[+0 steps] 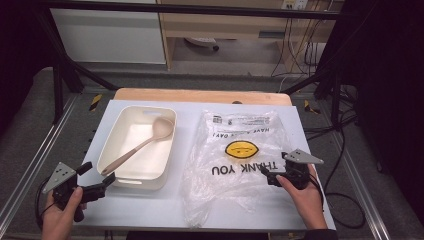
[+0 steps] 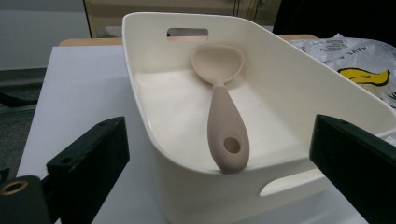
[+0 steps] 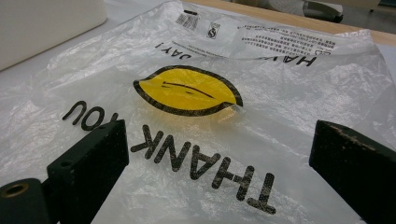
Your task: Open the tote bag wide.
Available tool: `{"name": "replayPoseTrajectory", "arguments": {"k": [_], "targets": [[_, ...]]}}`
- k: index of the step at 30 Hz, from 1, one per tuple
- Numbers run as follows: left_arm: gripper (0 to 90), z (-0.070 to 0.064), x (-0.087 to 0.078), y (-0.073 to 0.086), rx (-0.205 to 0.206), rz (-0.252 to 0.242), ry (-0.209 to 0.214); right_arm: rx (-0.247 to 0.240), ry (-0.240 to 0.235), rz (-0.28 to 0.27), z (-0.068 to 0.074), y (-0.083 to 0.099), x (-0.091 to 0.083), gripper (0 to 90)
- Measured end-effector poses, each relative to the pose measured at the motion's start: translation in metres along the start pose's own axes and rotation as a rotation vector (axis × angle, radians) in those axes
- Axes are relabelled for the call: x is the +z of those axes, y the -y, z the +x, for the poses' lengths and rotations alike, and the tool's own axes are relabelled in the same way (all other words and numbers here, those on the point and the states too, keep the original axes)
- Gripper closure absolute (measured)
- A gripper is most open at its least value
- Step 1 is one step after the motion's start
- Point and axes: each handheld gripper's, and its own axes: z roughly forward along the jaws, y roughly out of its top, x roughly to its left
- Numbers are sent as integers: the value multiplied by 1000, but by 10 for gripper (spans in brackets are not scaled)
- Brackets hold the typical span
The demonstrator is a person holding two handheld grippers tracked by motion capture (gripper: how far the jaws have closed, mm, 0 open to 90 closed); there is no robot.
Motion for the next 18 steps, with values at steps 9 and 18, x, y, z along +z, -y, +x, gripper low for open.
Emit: {"name": "replayPoseTrajectory", "arguments": {"k": [9, 18], "targets": [[48, -1, 3, 1, 1, 16, 6, -16, 42, -45, -2, -16, -3, 61], [47, -1, 3, 2, -10, 16, 1, -34, 66, -61, -10, -40, 6, 66]]}}
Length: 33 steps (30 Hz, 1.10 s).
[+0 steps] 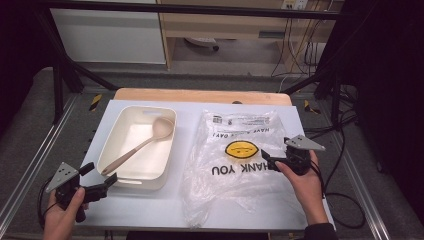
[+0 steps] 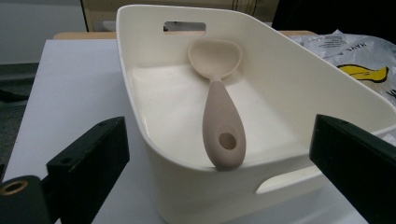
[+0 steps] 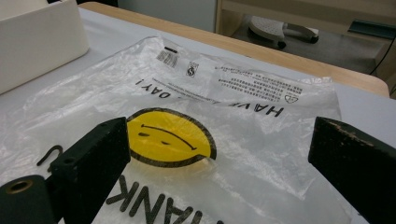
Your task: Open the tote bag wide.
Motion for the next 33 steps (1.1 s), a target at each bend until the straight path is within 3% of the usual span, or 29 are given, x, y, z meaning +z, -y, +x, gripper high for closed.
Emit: {"name": "replayPoseTrajectory", "arguments": {"k": [10, 13, 17, 18, 19, 22, 23, 28, 31, 33], "targets": [[47, 1, -3, -2, -5, -29, -15, 22, 49, 50, -19, -7, 20, 128], [47, 2, -4, -2, -4, -37, -23, 23, 54, 46, -24, -16, 16, 142], [47, 1, -4, -2, -4, -40, -24, 32, 60, 53, -39, -27, 10, 152], [47, 1, -4, -2, -3, -41, -26, 29, 74, 58, -50, -29, 8, 168], [47, 1, -5, -2, -2, -43, -31, 29, 74, 58, -50, -29, 8, 168], [48, 2, -6, -2, -5, -48, -39, 45, 81, 80, -66, -26, 13, 189], [47, 3, -6, -2, -7, -49, -42, 60, 80, 102, -76, -19, 21, 220], [47, 3, -7, -2, -8, -49, -49, 103, 75, 164, -93, -4, 45, 252], [47, 3, -6, -2, -6, -47, -48, 109, 79, 181, -97, 0, 52, 257], [47, 3, -5, -1, -7, -43, -47, 122, 65, 220, -101, 7, 61, 244]]}}
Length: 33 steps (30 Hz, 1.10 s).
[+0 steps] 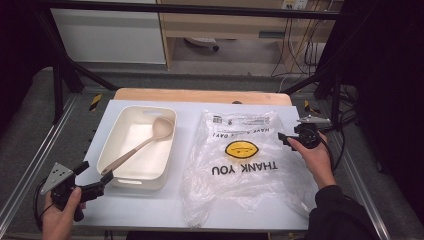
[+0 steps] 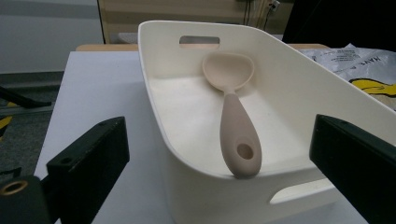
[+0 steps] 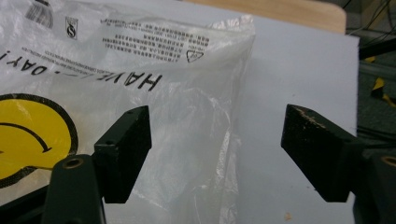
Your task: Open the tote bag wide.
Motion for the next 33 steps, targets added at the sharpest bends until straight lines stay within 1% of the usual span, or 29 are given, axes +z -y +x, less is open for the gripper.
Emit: {"name": "replayPoseTrajectory", "arguments": {"k": [1, 3, 5, 9, 14, 15, 17, 19, 20, 22, 23, 24, 25, 26, 29, 30, 31, 32, 33], "targets": [[47, 0, 0, 0, 0, 0, 0, 0, 0, 0, 0, 0, 0, 244], [47, 0, 0, 0, 0, 1, 0, 3, -7, 25, -2, 3, 7, 244], [47, 0, 0, 0, 0, 0, 0, -7, -9, 45, -3, 6, 11, 245], [47, 0, 0, 0, -1, 5, 2, -6, -8, 61, -6, 9, 13, 257], [47, 0, 1, 0, 1, 4, -1, 2, -21, 60, -7, 13, 13, 286], [47, 0, 1, 0, 1, 4, -2, -4, -19, 60, -7, 15, 13, 301], [47, 0, 1, 0, 2, 6, -3, 8, -23, 64, -8, 20, 13, 331], [47, 0, 1, 0, 3, 7, -3, 7, -23, 62, -9, 21, 13, 342], [47, 0, 1, 0, 3, 6, -4, 5, -29, 70, -8, 25, 14, 375], [47, 0, 1, 0, 4, 6, -3, 1, -30, 70, -8, 26, 14, 388], [47, 0, 1, 0, 4, 6, -3, 1, -40, 74, -7, 28, 15, 469], [47, 0, 1, 0, 4, 6, -5, -4, -52, 75, -7, 29, 15, 502], [47, 0, 1, 0, 4, 6, -5, -4, -52, 75, -7, 29, 15, 502], [47, 0, 1, 0, 5, 6, -5, -8, -73, 75, -4, 30, 16, 619], [47, 0, 0, 0, 3, 5, -7, -23, -106, 83, 0, 30, 17, 814], [47, 0, 0, 0, 3, 5, -7, -23, -106, 83, 0, 30, 17, 814], [47, 0, 0, 0, 5, 6, -7, -25, -110, 80, 1, 30, 17, 870], [47, 0, 0, 0, 5, 5, -8, -17, -97, 72, 2, 29, 17, 900], [47, 0, 0, 0, 6, 5, -7, -5, -100, 64, 2, 29, 17, 900]]}}
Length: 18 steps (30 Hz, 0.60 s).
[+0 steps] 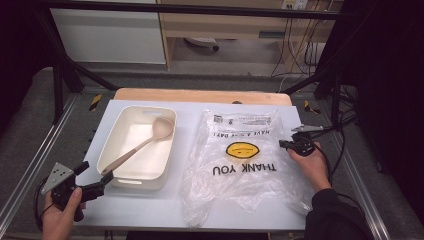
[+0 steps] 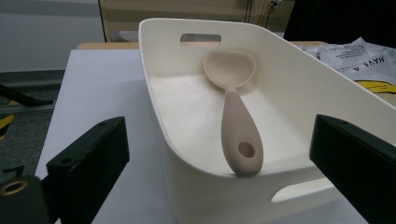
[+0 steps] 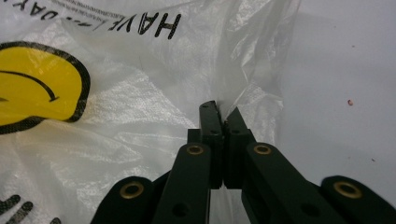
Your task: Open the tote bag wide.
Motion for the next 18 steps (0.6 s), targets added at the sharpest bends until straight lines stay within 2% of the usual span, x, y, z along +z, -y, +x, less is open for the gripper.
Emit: {"name": "replayPoseTrajectory", "arguments": {"k": [4, 9, 10, 12, 13, 14, 15, 18], "targets": [[47, 0, 0, 0, -2, 0, -2, 13, 21, -6, -1, -2, 1, 900], [47, 0, 0, 0, -1, 0, -1, 123, 105, -46, -14, -5, 1, 900], [47, 0, 0, 0, -1, 0, -1, 123, 105, -46, -14, -5, 1, 900], [47, 0, 0, 0, 0, 0, -3, 184, 152, -62, -23, -4, 0, 900], [47, 0, 0, 0, 1, -1, -2, 184, 152, -62, -23, -4, 0, 900], [47, 0, 0, 0, -1, 1, -2, 205, 163, -64, -25, -5, 0, 900], [47, 0, 0, 0, 0, 0, -3, 223, 193, -64, -30, -6, 1, 900], [47, 0, -1, 0, 0, -1, -3, 242, 205, -61, -36, -9, 3, 900]]}}
